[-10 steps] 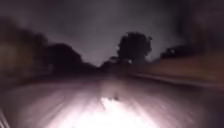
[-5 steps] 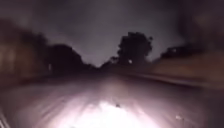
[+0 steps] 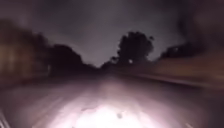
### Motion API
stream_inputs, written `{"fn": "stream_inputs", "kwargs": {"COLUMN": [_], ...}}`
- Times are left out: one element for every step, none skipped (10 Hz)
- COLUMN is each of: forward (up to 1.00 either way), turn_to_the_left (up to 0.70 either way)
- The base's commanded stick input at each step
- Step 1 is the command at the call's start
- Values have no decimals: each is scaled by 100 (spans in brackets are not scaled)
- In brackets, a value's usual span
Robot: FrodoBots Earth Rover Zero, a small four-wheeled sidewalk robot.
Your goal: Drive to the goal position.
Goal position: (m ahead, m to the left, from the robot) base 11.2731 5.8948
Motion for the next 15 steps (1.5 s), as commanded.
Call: {"fn": "stream_inputs", "kwargs": {"forward": [70, 70, 70, 70, 70, 70, 70, 70, 70, 70, 70, 70, 70, 70, 70], "turn_to_the_left": [0, 0, 0, 0, 0, 0, 0, 0, 0, 0, 0, 0, 0, 0, 0]}}
